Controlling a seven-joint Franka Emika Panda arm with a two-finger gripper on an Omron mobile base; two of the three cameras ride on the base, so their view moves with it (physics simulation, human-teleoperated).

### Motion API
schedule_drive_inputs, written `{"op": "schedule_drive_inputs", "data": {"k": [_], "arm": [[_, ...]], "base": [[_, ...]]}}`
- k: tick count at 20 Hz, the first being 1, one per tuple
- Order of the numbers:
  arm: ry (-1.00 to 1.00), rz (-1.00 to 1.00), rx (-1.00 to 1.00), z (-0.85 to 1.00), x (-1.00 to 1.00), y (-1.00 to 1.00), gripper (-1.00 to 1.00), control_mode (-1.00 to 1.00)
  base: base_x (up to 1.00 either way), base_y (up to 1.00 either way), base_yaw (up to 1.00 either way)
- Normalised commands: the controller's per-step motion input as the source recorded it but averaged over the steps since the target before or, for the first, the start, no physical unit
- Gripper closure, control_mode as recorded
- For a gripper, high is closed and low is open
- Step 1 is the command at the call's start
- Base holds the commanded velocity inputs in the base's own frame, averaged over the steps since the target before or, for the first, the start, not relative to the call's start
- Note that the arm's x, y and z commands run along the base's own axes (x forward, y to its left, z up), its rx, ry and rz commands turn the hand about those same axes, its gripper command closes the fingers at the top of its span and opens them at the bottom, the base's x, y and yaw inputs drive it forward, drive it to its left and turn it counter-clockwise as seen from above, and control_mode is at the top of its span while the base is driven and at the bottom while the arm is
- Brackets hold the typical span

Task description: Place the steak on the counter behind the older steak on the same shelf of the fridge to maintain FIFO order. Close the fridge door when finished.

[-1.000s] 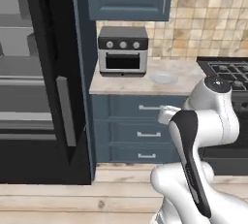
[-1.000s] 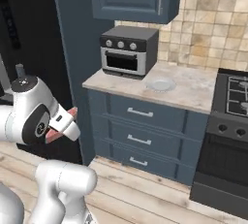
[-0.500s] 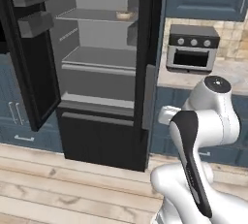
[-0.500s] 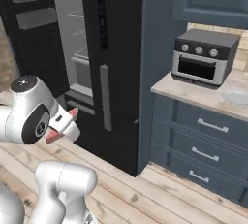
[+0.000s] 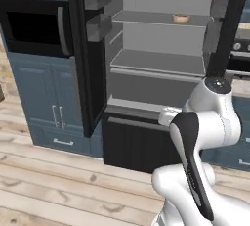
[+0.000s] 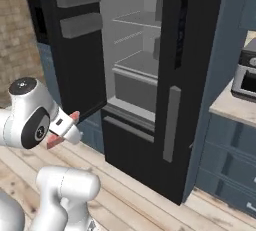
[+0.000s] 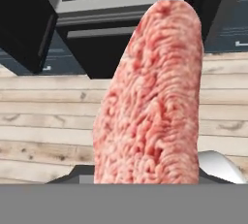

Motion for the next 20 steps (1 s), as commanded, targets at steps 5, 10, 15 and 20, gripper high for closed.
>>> {"op": "schedule_drive_inputs", "data": {"k": [5,10,15,20], "arm": [[0.0,0.0,0.0,0.0,0.0,0.0,1.0,1.0],[0.0,0.0,0.0,0.0,0.0,0.0,1.0,1.0],[0.0,0.0,0.0,0.0,0.0,0.0,1.0,1.0],[0.0,0.0,0.0,0.0,0.0,0.0,1.0,1.0]], "base": [[0.99,0.63,-0.31],[0.94,0.08,-0.19],[0.54,-0.61,-0.11],[0.47,-0.16,-0.18]]}}
